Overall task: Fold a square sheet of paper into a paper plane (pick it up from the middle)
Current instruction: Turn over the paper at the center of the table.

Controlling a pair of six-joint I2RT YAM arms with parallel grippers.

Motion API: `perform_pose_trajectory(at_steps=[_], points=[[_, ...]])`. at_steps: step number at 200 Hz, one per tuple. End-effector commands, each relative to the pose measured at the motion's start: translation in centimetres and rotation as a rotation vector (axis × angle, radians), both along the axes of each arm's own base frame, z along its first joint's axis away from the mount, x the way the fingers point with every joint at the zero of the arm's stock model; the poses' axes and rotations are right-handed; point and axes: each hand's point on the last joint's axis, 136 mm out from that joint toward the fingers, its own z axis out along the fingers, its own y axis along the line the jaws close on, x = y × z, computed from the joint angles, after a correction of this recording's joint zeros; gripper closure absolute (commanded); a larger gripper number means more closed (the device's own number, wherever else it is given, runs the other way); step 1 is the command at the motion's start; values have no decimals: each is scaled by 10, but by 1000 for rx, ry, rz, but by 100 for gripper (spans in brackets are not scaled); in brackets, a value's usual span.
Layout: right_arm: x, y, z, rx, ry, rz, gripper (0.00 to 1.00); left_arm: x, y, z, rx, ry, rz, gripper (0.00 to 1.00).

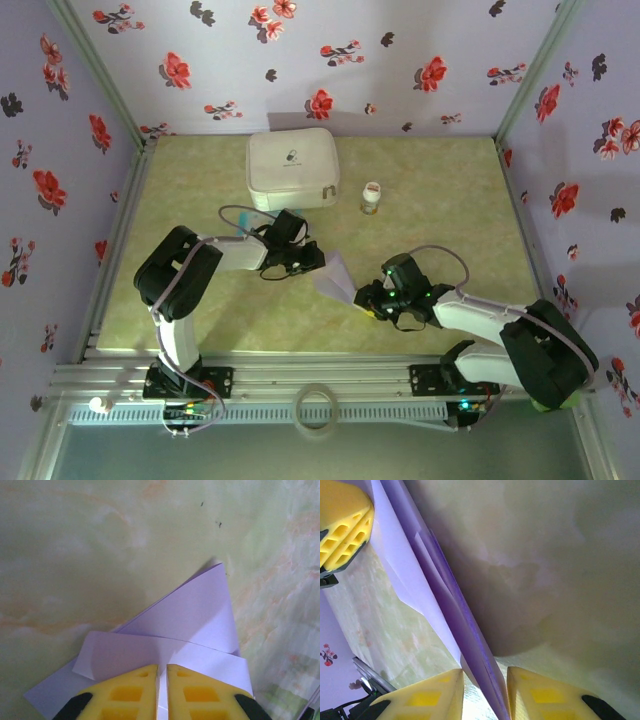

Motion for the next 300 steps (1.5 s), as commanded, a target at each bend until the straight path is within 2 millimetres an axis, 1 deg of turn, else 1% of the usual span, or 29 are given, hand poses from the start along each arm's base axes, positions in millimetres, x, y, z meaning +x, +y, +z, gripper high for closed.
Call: perform_pose_trajectory(at_steps=[1, 23, 47, 77, 92, 141, 169, 193, 225, 240, 253, 267, 279, 300], points=[[11, 1, 7, -4, -51, 5, 72, 0, 4, -3, 14, 23, 17, 86], [9, 0, 7, -7, -53, 10, 73, 1, 4, -3, 14, 21, 16, 85], [7, -2, 5, -16, -46, 21, 65, 1, 4, -3, 16, 21, 15, 85], [4, -4, 4, -19, -47, 38, 64, 1, 6, -4, 22, 24, 16, 85], [5, -3, 7, -6, -60, 40, 64, 2, 6, -4, 23, 22, 15, 85], [10, -1, 19, 27, -107, 37, 70, 3, 6, -4, 25, 26, 16, 85], [9, -2, 18, 26, -105, 37, 74, 3, 5, -3, 25, 23, 13, 85], [10, -1, 18, 35, -104, 41, 81, 3, 5, -2, 22, 22, 14, 85], [9, -1, 18, 36, -104, 46, 86, 5, 4, 2, 15, 16, 18, 83], [9, -1, 19, 39, -109, 49, 88, 7, 2, 9, 3, 3, 18, 81], [8, 0, 20, 44, -112, 51, 91, 8, 1, 20, -15, -22, 15, 78], [8, 0, 22, 50, -118, 56, 92, 10, 1, 32, -32, -46, 15, 74], [8, 1, 25, 54, -128, 60, 94, 12, 0, 47, -52, -77, 13, 71], [11, 0, 34, 48, -166, 68, 94, 15, 2, 73, -74, -142, 20, 67]])
